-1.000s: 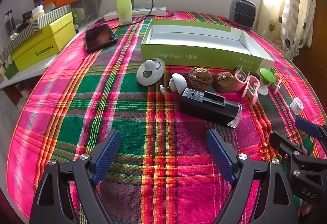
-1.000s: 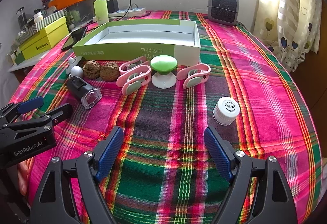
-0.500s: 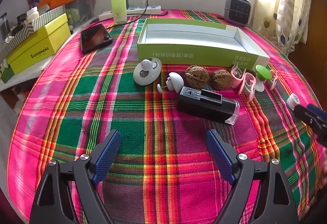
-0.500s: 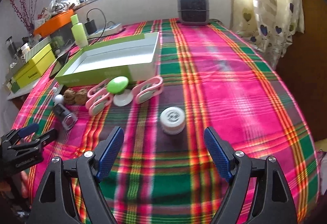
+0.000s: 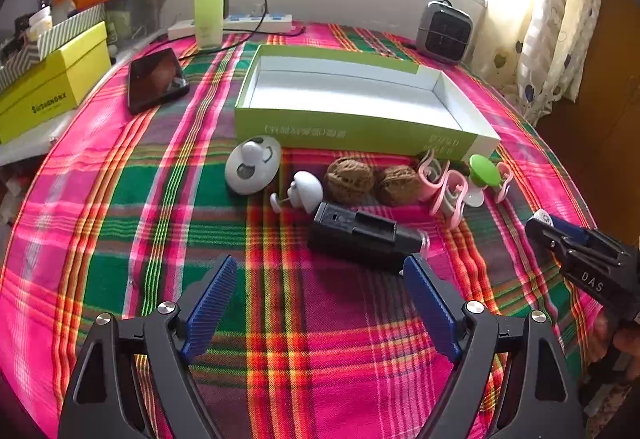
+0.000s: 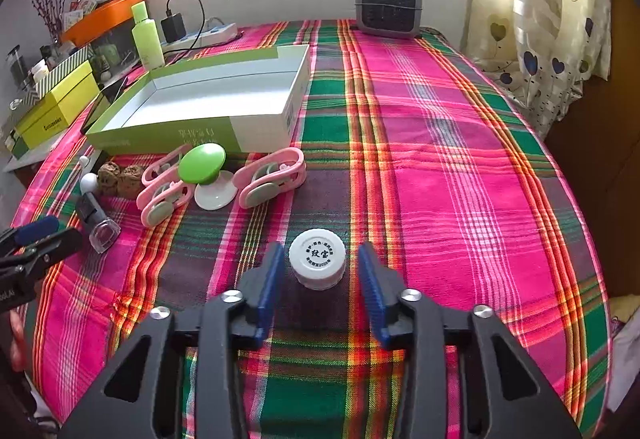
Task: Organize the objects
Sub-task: 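Close the right gripper on the white jar with printed lid, then grasp the black cylindrical device with the left gripper while the right gripper holds the jar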
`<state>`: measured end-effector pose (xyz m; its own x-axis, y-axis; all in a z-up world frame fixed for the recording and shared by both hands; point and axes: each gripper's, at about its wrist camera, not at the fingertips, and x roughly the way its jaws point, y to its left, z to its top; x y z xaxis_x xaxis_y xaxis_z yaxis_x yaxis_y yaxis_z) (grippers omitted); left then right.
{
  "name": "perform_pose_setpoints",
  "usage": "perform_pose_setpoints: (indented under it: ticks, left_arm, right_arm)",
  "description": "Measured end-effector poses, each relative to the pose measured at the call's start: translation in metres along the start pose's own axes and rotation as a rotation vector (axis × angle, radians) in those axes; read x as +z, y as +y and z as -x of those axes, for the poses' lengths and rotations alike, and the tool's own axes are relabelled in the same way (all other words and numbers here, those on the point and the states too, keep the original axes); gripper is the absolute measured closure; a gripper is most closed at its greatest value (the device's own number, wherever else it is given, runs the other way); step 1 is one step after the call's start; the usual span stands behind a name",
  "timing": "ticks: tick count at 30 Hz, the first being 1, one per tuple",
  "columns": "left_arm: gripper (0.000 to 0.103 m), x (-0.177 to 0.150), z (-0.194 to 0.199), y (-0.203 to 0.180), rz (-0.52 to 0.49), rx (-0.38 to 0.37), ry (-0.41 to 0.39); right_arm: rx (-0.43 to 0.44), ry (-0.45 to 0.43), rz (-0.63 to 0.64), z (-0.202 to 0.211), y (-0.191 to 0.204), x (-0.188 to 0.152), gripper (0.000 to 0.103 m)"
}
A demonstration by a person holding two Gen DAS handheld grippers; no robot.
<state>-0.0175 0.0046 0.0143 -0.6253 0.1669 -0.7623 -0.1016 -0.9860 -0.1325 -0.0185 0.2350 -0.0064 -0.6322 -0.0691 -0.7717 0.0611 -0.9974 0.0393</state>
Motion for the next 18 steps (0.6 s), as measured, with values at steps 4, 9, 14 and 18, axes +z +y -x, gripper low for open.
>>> perform_pose_setpoints:
  ticks: [4,9,14,18]
  left_arm:
    - [0.018,0.005,-0.001,0.000,0.004,-0.013,-0.008]
    - [0.018,0.004,-0.006,-0.007,-0.009,-0.066,0.009]
    - [0.018,0.002,-0.007,-0.017,-0.026,-0.111,0.010]
    - [0.018,0.002,-0.009,-0.024,-0.047,-0.108,0.017]
  right_arm:
    - [0.018,-0.002,0.007,0.002,0.002,-0.001,0.074]
    - [0.030,-0.003,0.011,0.004,0.004,-0.002,0.074]
    - [0.037,-0.004,-0.002,0.006,0.000,-0.004,0.074]
    - [0.039,-0.005,-0.005,0.008,0.000,-0.006,0.074]
